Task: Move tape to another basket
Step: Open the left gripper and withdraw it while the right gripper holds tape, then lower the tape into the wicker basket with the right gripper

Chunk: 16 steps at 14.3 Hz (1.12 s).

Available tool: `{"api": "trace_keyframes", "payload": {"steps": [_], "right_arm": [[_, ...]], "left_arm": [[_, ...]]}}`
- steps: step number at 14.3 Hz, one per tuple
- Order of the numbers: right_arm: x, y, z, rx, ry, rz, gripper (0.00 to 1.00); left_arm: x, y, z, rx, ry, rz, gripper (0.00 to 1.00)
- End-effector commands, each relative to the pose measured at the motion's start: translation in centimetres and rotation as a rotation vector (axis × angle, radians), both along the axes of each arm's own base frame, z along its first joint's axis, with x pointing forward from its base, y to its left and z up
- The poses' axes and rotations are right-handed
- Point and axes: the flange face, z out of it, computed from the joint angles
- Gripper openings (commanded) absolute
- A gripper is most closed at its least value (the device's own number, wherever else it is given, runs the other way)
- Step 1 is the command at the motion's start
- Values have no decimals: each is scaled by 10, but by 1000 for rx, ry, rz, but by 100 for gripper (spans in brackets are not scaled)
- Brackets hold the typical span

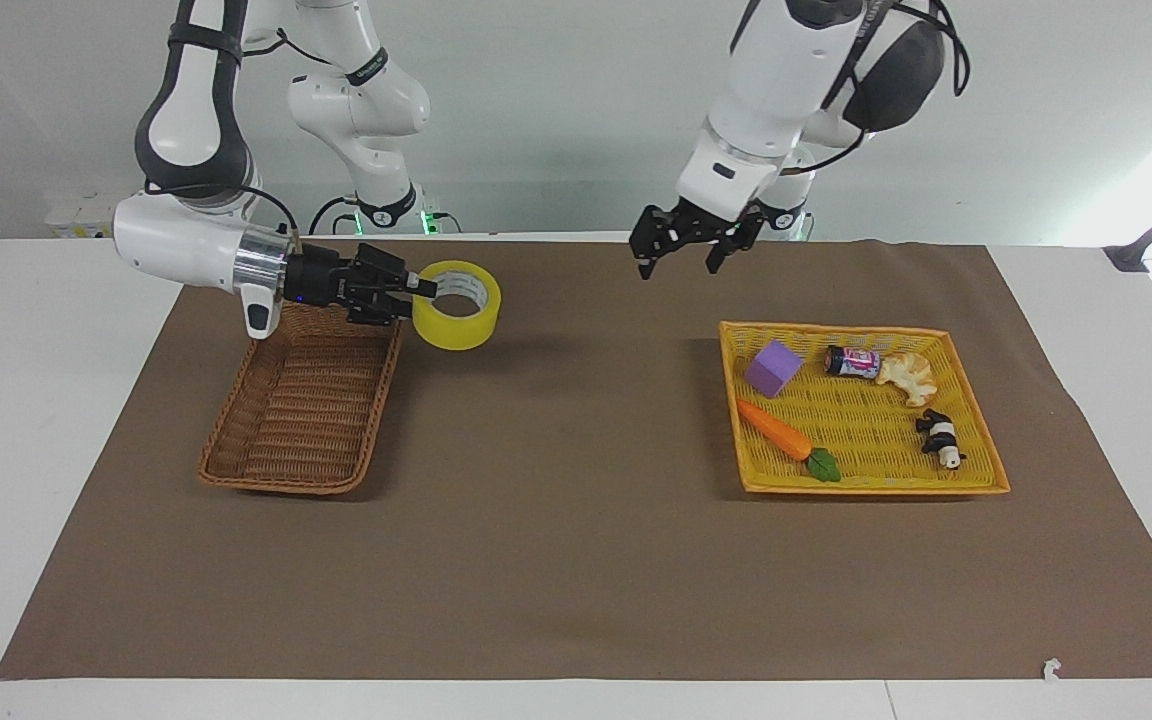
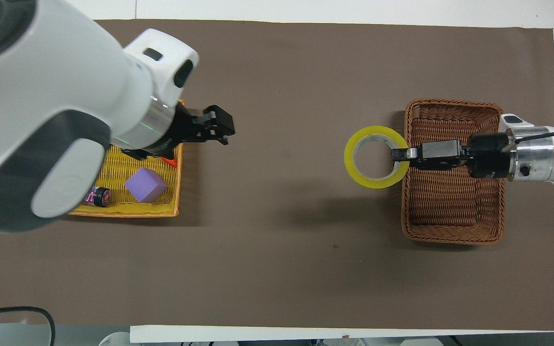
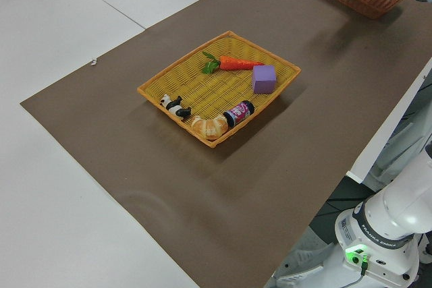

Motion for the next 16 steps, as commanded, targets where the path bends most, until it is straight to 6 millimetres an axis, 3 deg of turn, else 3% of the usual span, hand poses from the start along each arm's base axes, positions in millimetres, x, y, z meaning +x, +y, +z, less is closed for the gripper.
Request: {"api": "trace_keyframes", "payload": {"steps": [1,5,8,9,12,16], "right_arm": [[-7,-39,1,-13,30,-55,0],[-17,-85,-5,-60,56,-111,0],[-23,-108,-14,-65,75,-150,0],[-26,-120,-23,-67,88,-154,0],[-28,-126,-46,-91,57,-109,0],[-34,-142,-62,-132,40,-77,0]], "left_arm": [[31,74,-6,0,14,11,99],[64,186,-8,0,8,146,100],[71,241,2,-2,-17,241,100],[71,248,5,16,-27,250,100],[67,259,9,103,-52,248,100],[67,275,9,108,-58,280,100]]}}
